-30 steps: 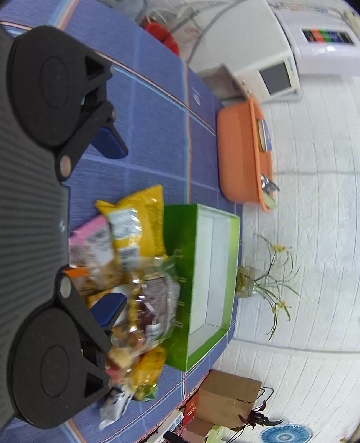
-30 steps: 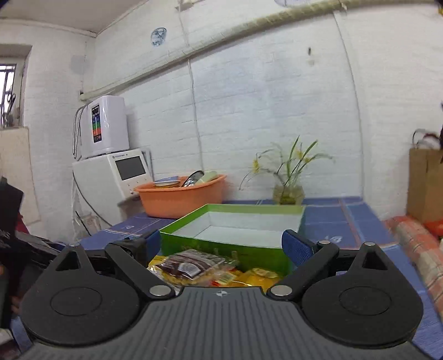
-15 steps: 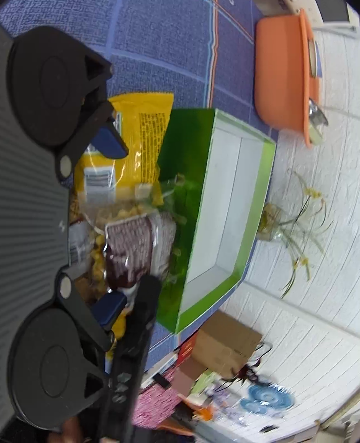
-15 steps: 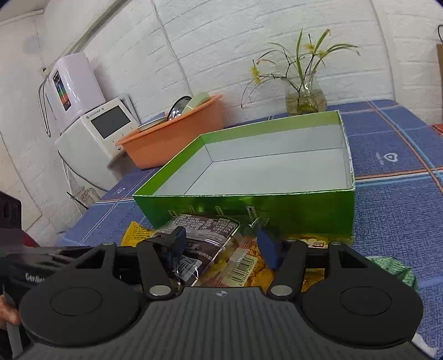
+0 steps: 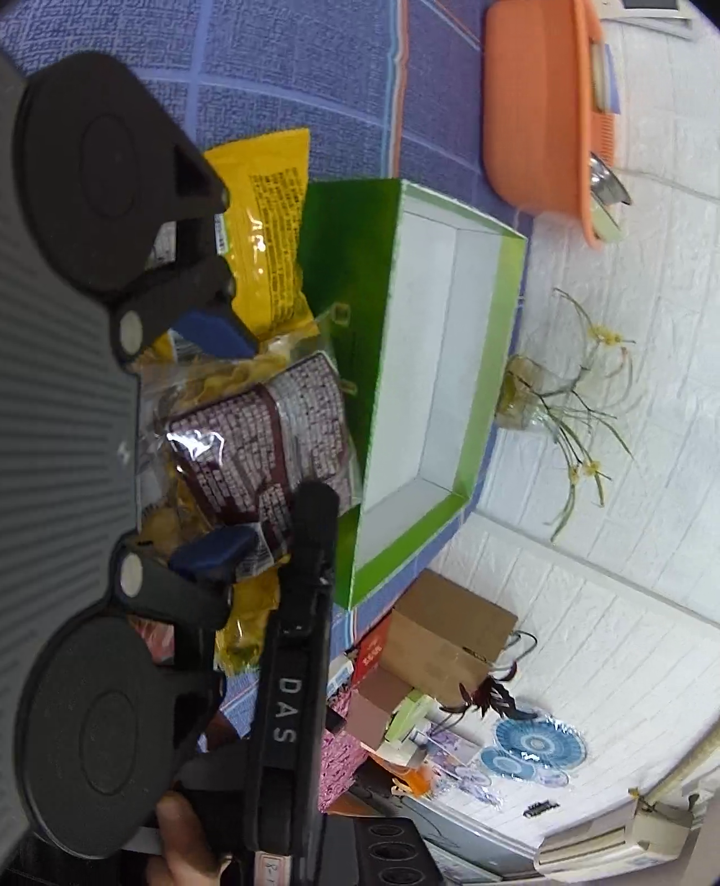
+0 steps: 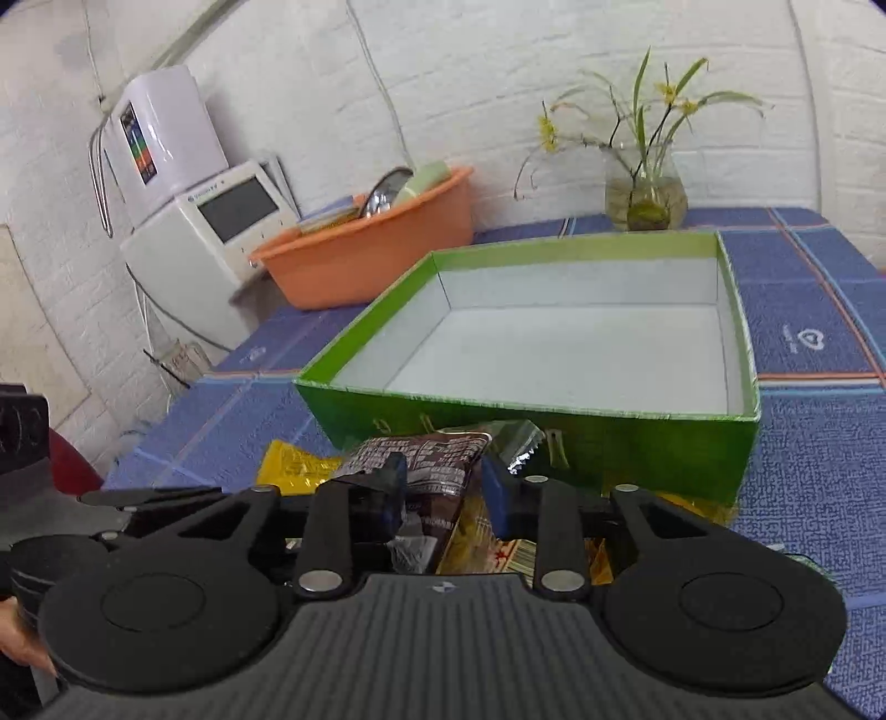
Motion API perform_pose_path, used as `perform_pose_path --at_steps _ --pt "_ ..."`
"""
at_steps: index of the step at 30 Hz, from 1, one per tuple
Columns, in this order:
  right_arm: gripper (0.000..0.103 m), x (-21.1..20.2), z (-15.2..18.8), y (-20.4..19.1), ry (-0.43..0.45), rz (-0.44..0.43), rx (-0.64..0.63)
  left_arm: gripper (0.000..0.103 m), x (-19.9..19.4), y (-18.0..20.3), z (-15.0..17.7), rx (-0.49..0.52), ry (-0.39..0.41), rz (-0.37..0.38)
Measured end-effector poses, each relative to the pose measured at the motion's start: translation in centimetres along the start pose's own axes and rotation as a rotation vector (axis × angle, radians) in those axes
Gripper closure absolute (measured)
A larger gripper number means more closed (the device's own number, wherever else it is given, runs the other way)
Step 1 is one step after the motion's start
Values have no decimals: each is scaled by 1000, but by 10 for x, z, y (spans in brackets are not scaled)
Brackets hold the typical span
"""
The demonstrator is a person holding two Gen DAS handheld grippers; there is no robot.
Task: Organize snacks
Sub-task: 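Carry the brown snack into the green box and open the left tool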
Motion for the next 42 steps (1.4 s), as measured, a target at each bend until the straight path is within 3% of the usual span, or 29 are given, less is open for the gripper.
perform_pose_path --at_steps 9,18,22,25,30,34,35,36,38,42 --pt "63 -33 -36 -23 157 26 -156 49 -38 20 -9 46 115 29" --pt "63 -28 -74 -13 278 61 -214 49 -45 42 -52 137 221 -6" --pt "63 -23 -91 -4 401 133 -288 50 -27 55 -84 198 252 -33" --pt "62 -8 -99 14 457 141 -268 51 0 60 -102 245 262 -70" --pt "62 34 -85 54 396 107 -126 50 58 36 -111 159 165 -98" --pt "44 40 -66 70 345 95 -14 44 86 13 -104 107 98 -145" --pt "35 34 -63 72 345 89 3 43 84 10 -103 107 106 -156" --pt "29 27 -62 74 347 92 19 34 81 9 -104 112 117 -166" --pt "9 12 -59 76 346 95 41 25 69 7 -107 116 150 -182" --pt "8 -27 -52 68 359 93 17 21 31 10 -106 125 198 -173"
Point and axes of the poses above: each gripper's, at about its wrist camera, not at the fingertips, and x roughly the way its jaws point, y to its right, z to its underside, the point moved 6 cm from there along x, roughly the way its jaws point, and after that the axes turned 15 degrees about -x, right-handed, at the moved point
